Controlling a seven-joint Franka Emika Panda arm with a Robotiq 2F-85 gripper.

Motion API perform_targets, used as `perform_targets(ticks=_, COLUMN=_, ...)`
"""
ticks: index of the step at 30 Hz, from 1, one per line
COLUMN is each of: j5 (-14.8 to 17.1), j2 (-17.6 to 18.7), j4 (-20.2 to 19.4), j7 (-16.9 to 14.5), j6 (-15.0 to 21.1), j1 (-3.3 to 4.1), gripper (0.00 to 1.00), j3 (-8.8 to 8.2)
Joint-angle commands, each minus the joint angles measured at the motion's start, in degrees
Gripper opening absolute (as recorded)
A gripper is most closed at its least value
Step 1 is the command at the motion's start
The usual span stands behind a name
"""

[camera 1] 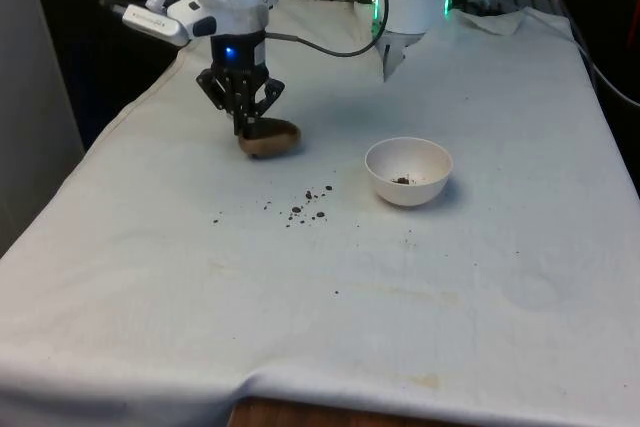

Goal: Pour the coffee beans from the cup into the bowl.

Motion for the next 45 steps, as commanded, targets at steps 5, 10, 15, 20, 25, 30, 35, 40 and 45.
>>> perform_targets(ticks=5, j5=1.78, j2=0.06, j4=0.17, j7=-1.49, j6=-0.63, j1=-0.52, gripper=0.26, j3=0.69)
perform_targets(ticks=10, j5=2.18, j2=0.17, j4=0.17, j7=-1.83, j6=-0.69, j1=-0.52, gripper=0.5, j3=0.63)
perform_targets(ticks=15, j5=2.29, j2=0.23, j4=0.17, j7=-1.95, j6=-0.69, j1=-0.52, gripper=0.81, j3=0.63)
perform_targets(ticks=20, j5=2.01, j2=0.23, j4=0.11, j7=-1.72, j6=-0.57, j1=-0.29, gripper=1.0, j3=0.4)
perform_targets(ticks=25, j5=1.95, j2=0.63, j4=0.23, j7=-1.55, j6=-0.4, j1=-0.17, gripper=1.0, j3=0.34)
perform_targets(ticks=30, j5=1.95, j2=0.86, j4=0.23, j7=-1.49, j6=-0.34, j1=-0.06, gripper=1.0, j3=0.34)
perform_targets(ticks=35, j5=1.66, j2=0.57, j4=0.17, j7=-0.97, j6=-0.57, j1=0.34, gripper=1.0, j3=0.06)
perform_targets(ticks=40, j5=1.26, j2=-0.29, j4=0.06, j7=-0.92, j6=-1.09, j1=0.52, gripper=1.0, j3=-0.29)
perform_targets(ticks=45, j5=1.43, j2=-1.26, j4=0.17, j7=-1.15, j6=-1.83, j1=0.4, gripper=1.0, j3=-0.17)
